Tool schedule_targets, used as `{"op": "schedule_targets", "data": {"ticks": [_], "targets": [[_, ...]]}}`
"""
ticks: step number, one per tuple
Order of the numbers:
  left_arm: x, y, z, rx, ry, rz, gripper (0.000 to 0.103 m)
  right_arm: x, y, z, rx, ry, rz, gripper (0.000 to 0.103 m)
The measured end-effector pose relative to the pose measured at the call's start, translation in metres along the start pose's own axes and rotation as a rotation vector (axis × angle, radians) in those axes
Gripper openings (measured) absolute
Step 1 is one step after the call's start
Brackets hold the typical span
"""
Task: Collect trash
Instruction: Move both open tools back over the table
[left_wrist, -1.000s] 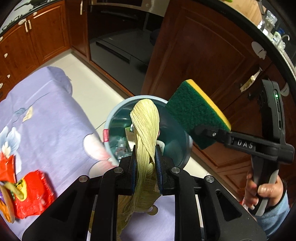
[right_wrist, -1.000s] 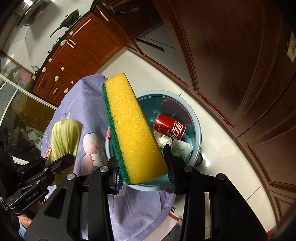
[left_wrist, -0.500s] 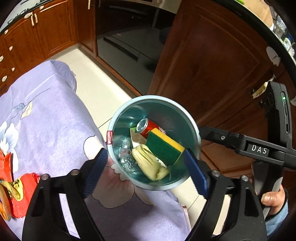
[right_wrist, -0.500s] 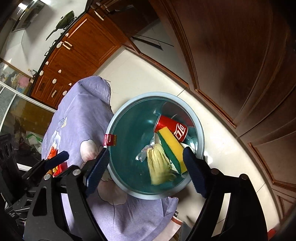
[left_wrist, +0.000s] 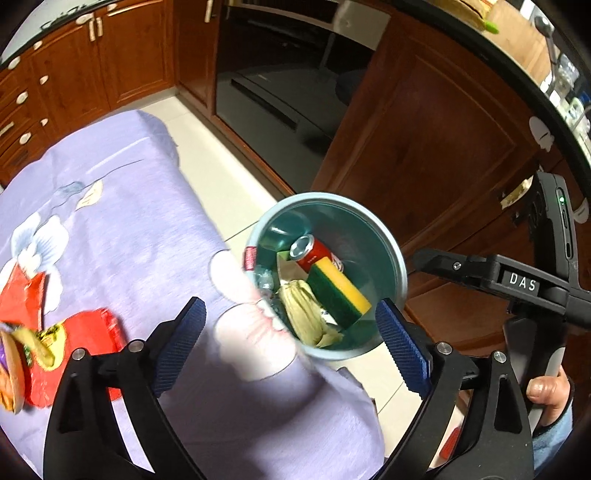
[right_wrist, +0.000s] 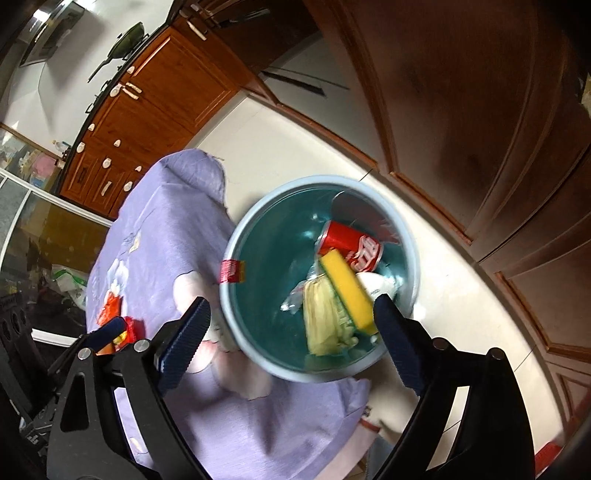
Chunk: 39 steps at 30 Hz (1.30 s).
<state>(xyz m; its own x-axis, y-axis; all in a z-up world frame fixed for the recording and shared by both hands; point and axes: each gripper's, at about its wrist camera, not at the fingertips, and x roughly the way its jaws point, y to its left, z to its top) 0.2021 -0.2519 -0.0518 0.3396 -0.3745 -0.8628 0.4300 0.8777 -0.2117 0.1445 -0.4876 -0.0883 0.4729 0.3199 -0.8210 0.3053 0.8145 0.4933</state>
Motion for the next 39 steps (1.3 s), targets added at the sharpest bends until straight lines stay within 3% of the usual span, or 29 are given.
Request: {"op": "schedule_targets", "data": {"ticks": [13, 26, 39], "targets": [[-0.067, 0.075, -0.048, -0.115, -0.074, 0.066, 0.093, 0.005, 0.072, -0.03, -0.08, 0.023, 0.045, 0.086], [-0.128, 0.175, -0.097, -0.25, -0.153, 0.154, 0.093, 0.039, 0.172, -0.065, -0.227, 0.113, 0.066, 0.086], [-0.148, 0.27, -0.146, -0.371, -0.161, 0.215, 0.093, 0.083, 0.252, -0.087, -0.333, 0.199, 0.065, 0.086]]}}
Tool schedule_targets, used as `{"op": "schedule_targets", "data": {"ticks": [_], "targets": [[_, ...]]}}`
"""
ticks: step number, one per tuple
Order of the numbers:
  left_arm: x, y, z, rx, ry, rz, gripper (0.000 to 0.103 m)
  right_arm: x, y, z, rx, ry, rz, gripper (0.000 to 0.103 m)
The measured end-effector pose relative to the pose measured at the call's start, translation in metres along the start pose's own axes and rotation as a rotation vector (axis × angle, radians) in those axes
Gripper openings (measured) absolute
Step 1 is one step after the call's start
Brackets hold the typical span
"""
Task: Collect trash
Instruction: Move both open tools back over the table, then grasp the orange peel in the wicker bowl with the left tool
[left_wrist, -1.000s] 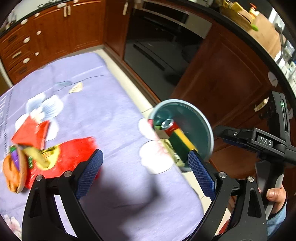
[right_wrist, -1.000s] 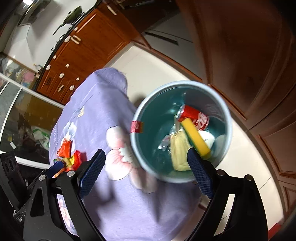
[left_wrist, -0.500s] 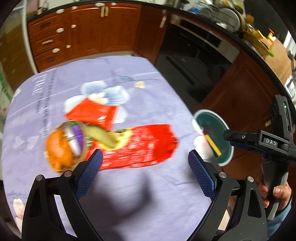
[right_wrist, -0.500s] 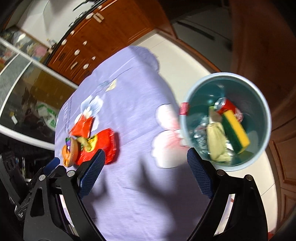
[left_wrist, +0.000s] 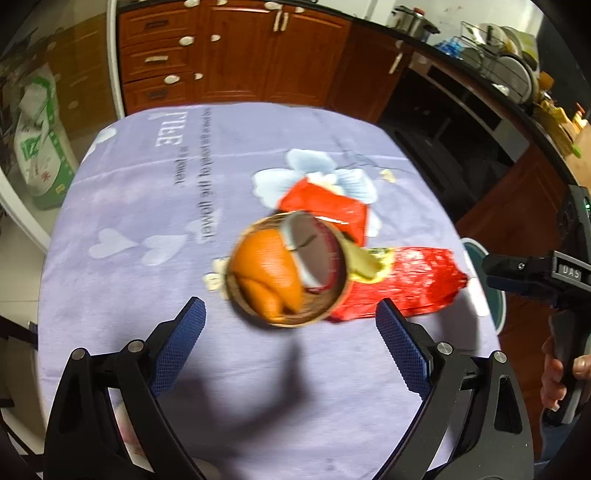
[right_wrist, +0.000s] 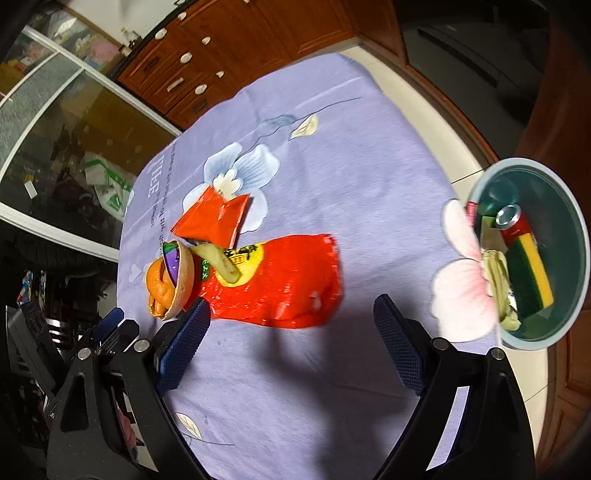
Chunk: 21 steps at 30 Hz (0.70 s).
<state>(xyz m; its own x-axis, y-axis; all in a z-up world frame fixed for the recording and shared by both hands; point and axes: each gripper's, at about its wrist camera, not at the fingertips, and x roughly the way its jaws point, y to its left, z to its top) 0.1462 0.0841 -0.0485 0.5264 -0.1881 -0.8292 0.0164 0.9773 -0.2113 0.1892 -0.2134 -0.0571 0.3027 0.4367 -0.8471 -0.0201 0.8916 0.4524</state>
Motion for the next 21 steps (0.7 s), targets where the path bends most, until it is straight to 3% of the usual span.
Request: {"op": "schedule_targets", "data": {"ticks": [10, 12, 16, 18, 21], "targets": [[0.016, 0.026, 0.007, -0.002, 0.012, 0.006, 0.092, 0.035, 0.025, 0.008, -0.012, 0.07, 0.013, 0.086], [0.02, 0.024, 0.01, 0.019, 0.014, 0.004, 0.087, 0.039, 0.028, 0.011, -0.014, 0.067, 0.014, 0.086], [0.029, 0.018, 0.016, 0.06, 0.035, -0.023, 0.065, 0.043, 0.033, 0.017, -0.026, 0.049, 0.011, 0.086], [0.034, 0.014, 0.018, 0.081, 0.047, -0.033, 0.064, 0.045, 0.035, 0.019, -0.032, 0.036, 0.016, 0.086], [0.042, 0.01, 0.02, 0.103, 0.061, -0.03, 0.064, 0.045, 0.039, 0.024, -0.042, 0.02, 0.023, 0.077]]}}
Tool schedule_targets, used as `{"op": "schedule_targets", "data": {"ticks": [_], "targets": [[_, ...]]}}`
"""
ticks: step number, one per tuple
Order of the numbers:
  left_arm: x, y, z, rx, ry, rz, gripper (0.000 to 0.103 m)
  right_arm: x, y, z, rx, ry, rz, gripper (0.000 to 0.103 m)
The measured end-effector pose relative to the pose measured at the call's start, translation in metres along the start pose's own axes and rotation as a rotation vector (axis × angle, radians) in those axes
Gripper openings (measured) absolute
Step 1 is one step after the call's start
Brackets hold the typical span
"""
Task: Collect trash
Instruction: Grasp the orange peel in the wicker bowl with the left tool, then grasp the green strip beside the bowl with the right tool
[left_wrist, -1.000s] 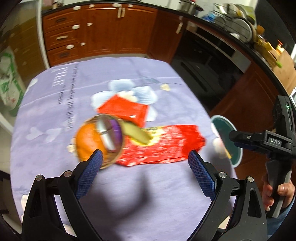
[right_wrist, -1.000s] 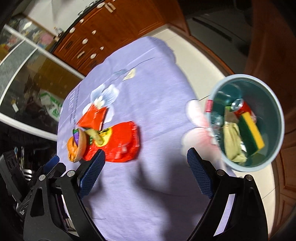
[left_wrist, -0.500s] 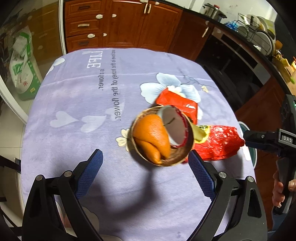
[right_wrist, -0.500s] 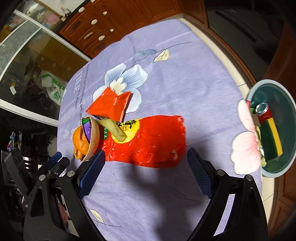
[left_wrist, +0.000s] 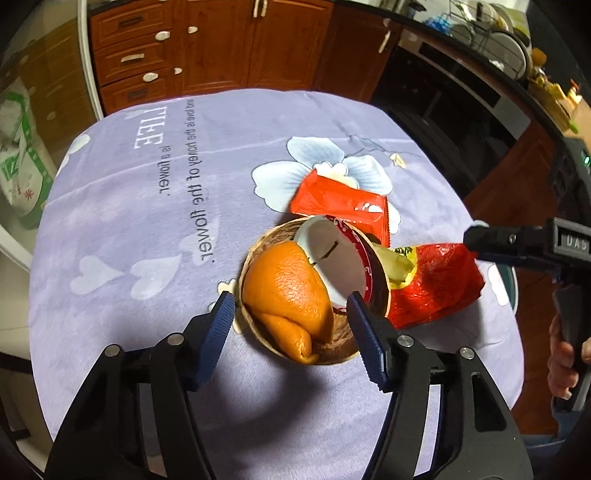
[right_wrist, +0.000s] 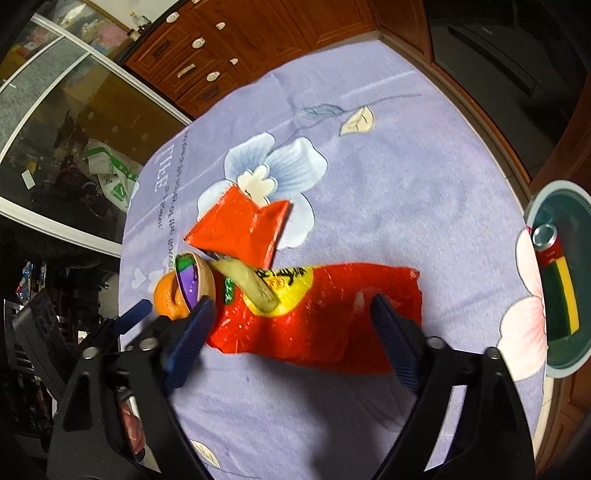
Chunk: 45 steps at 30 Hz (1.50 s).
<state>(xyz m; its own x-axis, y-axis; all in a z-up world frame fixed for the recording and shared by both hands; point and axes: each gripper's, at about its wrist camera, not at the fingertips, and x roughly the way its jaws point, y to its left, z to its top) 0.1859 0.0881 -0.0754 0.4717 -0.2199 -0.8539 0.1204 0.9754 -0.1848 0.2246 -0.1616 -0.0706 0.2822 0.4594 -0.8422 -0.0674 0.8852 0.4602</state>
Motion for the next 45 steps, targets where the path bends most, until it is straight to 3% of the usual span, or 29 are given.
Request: {"op": "schedule_targets", "data": {"ticks": [8, 9, 11, 13, 16, 18, 20, 22, 24, 25, 26, 29, 33, 40, 42, 43, 44, 45], "targets": [[0.009, -0.011, 0.001, 0.065, 0.008, 0.015, 0.061, -0.023, 0.011, 0.013, -0.031, -0.086, 0.022, 0.074], [0.01, -0.011, 0.001, 0.068, 0.006, 0.019, 0.057, -0.024, 0.012, 0.014, -0.033, -0.093, 0.023, 0.074], [0.013, -0.011, 0.001, 0.079, 0.006, 0.03, 0.038, -0.029, 0.014, 0.016, -0.036, -0.116, 0.025, 0.074], [0.012, -0.01, 0.002, 0.076, 0.003, 0.034, 0.031, -0.034, 0.015, 0.017, -0.039, -0.143, 0.016, 0.074], [0.011, -0.004, 0.001, 0.055, 0.008, 0.021, 0.032, -0.044, 0.014, 0.017, -0.048, -0.185, -0.006, 0.074], [0.012, -0.003, 0.002, 0.05, 0.015, 0.004, 0.039, -0.049, 0.015, 0.017, -0.065, -0.206, -0.008, 0.074], [0.015, -0.005, 0.002, 0.049, 0.021, -0.005, 0.056, -0.046, 0.018, 0.017, -0.084, -0.194, -0.001, 0.07], [0.019, -0.008, 0.002, 0.054, 0.024, 0.002, 0.059, -0.033, 0.021, 0.015, -0.104, -0.153, 0.015, 0.047], [0.024, -0.009, 0.001, 0.056, 0.028, 0.009, 0.059, -0.011, 0.023, 0.013, -0.115, -0.086, 0.024, 0.037], [0.027, -0.008, 0.001, 0.047, 0.033, 0.007, 0.058, -0.001, 0.023, 0.011, -0.115, -0.062, 0.031, 0.036], [0.029, -0.008, 0.0, 0.044, 0.032, 0.007, 0.047, 0.009, 0.024, 0.01, -0.119, -0.036, 0.034, 0.036], [0.025, -0.009, -0.003, 0.055, 0.015, 0.015, 0.031, 0.034, 0.023, 0.007, -0.128, 0.018, 0.031, 0.036], [0.023, -0.002, -0.004, 0.024, 0.02, -0.015, 0.029, 0.054, 0.021, 0.005, -0.143, 0.048, 0.014, 0.036], [0.026, -0.002, -0.004, 0.012, 0.021, -0.012, 0.043, 0.066, 0.034, -0.001, -0.238, 0.026, -0.034, 0.036], [0.026, -0.007, -0.004, 0.023, 0.013, 0.005, 0.041, 0.067, 0.037, -0.002, -0.266, 0.013, -0.05, 0.036], [0.026, -0.008, -0.004, 0.026, 0.009, 0.012, 0.035, 0.067, 0.04, -0.005, -0.289, 0.006, -0.062, 0.036], [0.024, -0.009, -0.004, 0.028, 0.003, 0.02, 0.029, 0.068, 0.044, -0.008, -0.314, -0.002, -0.079, 0.033], [0.024, -0.009, -0.003, 0.023, 0.003, 0.018, 0.028, 0.069, 0.047, -0.01, -0.331, 0.001, -0.083, 0.019]]}}
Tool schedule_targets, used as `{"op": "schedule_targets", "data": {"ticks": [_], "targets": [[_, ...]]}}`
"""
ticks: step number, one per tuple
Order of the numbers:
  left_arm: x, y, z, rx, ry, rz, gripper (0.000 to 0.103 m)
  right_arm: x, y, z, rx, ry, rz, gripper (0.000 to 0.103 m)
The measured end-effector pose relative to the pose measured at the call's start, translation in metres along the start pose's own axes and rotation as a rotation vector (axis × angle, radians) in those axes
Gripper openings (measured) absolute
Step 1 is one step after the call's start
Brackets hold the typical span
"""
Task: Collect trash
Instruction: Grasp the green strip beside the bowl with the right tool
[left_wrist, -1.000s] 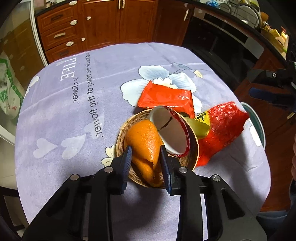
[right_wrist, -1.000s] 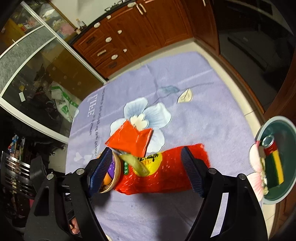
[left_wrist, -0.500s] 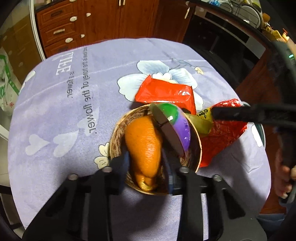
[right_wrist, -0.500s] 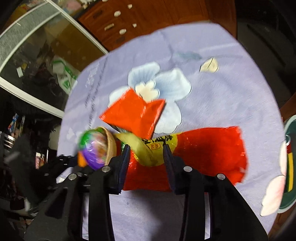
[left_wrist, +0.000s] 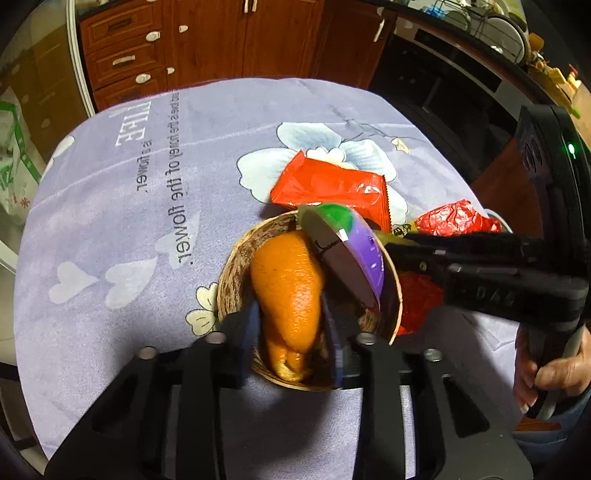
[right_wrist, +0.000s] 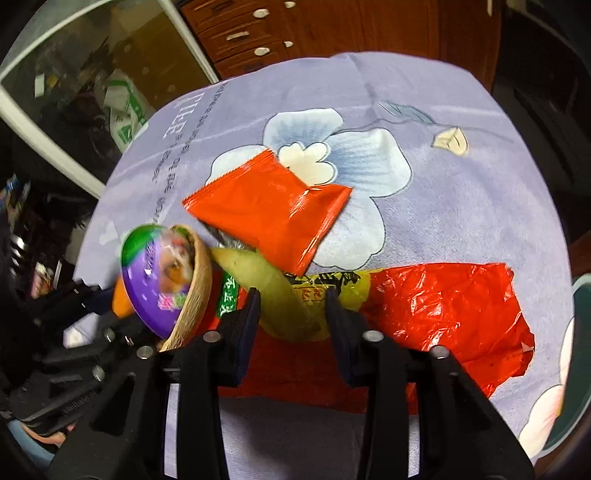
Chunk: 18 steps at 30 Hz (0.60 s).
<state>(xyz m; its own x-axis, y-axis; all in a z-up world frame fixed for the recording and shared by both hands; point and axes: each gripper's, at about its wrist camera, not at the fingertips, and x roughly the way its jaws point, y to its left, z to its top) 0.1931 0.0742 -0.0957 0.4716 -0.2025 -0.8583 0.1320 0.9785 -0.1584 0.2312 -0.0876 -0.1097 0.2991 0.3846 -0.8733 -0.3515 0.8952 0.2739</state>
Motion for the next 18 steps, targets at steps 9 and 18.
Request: {"op": "schedule_targets", "data": {"ticks": [9, 18], "targets": [[-0.038, -0.006, -0.007, -0.024, -0.044, -0.036, 0.025, -0.026, -0.012, -0.006, 0.07, -0.002, 0.083, 0.008], [-0.061, -0.051, -0.028, 0.049, -0.033, -0.112, 0.025, -0.082, -0.032, -0.026, 0.145, -0.086, 0.122, 0.008]]}}
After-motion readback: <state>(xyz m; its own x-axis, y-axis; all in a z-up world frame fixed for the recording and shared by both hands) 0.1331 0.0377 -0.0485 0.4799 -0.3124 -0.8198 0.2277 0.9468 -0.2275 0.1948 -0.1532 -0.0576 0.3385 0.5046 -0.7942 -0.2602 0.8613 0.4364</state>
